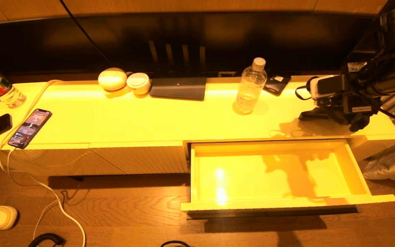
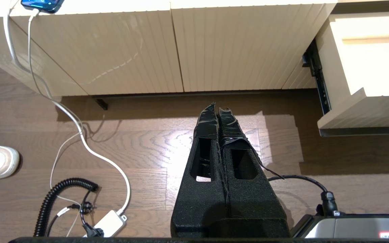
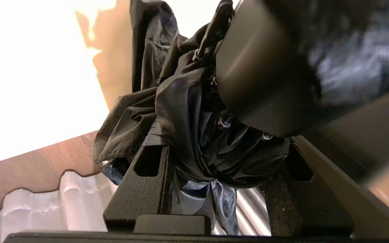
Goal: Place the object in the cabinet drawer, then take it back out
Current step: Put the umbrella in the drawer
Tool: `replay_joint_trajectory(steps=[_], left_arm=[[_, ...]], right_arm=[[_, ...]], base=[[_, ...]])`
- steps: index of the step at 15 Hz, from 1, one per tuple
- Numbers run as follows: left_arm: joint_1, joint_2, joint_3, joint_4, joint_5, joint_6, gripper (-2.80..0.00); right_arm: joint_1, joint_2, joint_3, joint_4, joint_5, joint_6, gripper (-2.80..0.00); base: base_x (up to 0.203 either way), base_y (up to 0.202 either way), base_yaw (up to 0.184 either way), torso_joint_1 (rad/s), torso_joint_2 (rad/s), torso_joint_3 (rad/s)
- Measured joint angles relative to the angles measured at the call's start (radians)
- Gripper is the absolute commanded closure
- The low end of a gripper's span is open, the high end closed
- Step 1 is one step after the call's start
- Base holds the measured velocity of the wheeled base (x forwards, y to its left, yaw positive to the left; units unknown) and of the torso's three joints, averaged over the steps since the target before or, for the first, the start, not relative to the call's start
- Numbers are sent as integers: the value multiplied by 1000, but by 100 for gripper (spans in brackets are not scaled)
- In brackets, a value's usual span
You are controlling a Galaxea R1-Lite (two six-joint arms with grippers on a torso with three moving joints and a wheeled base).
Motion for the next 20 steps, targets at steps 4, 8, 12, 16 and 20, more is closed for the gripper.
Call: replay_joint_trajectory(steps=[4,8,12,16,20], left_arm=[[0,0,0,0,0,0,0],[0,0,0,0,0,0,0],[0,0,0,-1,0,0,0],[0,0,0,0,0,0,0],[0,0,0,1,0,0,0]], right_arm=[[29,-111,0,100,-1,101,0],[80,-190,5,214,-4,306,0],[138,-200,38,318,1,604,0],[151,-169,129,313,13,696,0],[132,-108,210,229,37,684,0]], base=[[0,0,0,0,0,0],[0,0,0,0,0,0],[0,0,0,0,0,0],[0,0,0,0,0,0],[0,0,0,0,0,0]])
